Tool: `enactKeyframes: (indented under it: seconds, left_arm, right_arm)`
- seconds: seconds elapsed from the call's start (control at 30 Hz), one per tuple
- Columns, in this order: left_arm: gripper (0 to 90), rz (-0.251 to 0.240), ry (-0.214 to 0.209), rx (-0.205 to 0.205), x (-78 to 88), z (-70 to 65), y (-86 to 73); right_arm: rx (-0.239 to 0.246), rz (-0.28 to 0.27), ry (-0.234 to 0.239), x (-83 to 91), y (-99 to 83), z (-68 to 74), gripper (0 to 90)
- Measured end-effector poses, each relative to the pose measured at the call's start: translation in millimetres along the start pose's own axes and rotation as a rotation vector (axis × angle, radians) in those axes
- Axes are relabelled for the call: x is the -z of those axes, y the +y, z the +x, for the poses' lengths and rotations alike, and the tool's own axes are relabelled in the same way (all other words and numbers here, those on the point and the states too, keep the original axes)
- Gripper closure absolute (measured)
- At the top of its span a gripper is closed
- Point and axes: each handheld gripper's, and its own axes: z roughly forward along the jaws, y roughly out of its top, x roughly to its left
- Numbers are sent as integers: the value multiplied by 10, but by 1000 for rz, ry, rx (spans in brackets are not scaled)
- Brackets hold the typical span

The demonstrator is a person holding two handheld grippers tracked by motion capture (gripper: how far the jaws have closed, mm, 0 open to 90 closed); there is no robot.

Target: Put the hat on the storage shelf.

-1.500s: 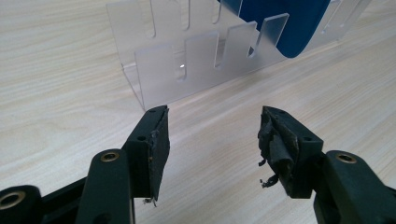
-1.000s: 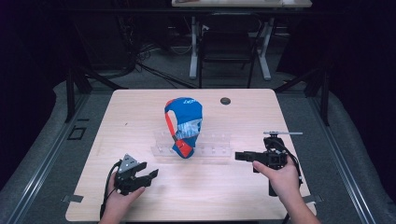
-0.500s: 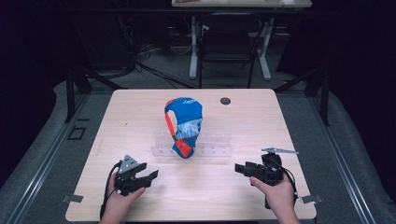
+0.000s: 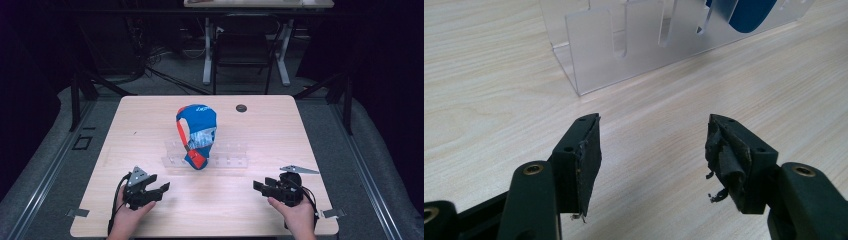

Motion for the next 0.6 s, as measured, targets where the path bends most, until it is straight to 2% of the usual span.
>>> enactKeyframes:
  seconds: [0.07, 0.17, 0.33, 0.4, 0.6]
  left_arm:
    - [395, -4, 0, 5, 6, 12, 0]
    - [391, -5, 6, 8, 14, 33, 2]
    - [388, -9, 18, 20, 20, 63, -7]
    - [388, -7, 16, 21, 21, 75, -10]
    - [388, -1, 14, 18, 6, 66, -16]
  right_arm:
    - [-5, -13, 5, -3, -34, -13, 418]
    - [0, -61, -27, 3, -90, -39, 417]
    - [31, -73, -62, -8, -150, -74, 417]
    - [33, -85, -59, -27, -172, -88, 417]
    - [25, -65, -66, -78, -201, -121, 418]
